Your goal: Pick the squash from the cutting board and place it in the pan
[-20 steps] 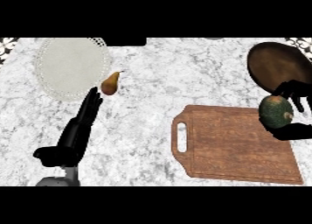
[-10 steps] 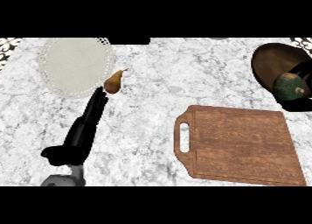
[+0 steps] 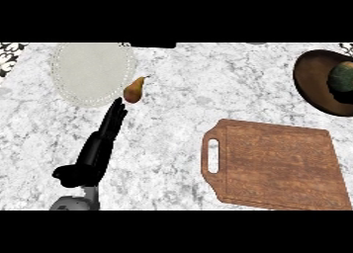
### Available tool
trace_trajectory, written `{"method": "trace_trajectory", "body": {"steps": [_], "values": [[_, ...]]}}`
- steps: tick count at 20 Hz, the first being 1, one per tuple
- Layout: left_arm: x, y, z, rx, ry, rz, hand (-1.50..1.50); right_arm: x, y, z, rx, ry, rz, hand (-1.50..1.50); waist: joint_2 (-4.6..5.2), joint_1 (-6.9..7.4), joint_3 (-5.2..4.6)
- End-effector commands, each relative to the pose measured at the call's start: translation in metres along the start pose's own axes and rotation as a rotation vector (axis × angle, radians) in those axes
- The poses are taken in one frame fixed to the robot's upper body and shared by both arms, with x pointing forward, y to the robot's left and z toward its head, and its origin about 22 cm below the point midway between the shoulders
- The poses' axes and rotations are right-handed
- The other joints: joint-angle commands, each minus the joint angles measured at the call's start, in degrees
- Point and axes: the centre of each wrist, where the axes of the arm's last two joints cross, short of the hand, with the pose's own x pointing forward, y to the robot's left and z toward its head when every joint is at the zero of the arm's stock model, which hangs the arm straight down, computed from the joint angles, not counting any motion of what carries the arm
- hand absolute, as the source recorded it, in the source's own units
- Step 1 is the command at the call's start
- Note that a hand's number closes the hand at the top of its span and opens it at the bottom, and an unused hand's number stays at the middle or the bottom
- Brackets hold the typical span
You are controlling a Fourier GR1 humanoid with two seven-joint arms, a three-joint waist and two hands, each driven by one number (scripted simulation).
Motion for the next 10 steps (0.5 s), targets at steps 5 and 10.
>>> {"method": "trace_trajectory", "body": {"steps": [5,10], "values": [[0.013,0.006,-0.006,-0.034,-0.016,0.018,0.00,-0.010,-0.005,-0.013,-0.085,0.029,0.000,1.50,0.88,2.16,0.18],[0.007,-0.011,-0.008,-0.069,-0.039,0.019,0.00,-0.031,-0.019,0.002,0.254,0.184,0.152,-1.50,2.24,4.11,0.02]]}}
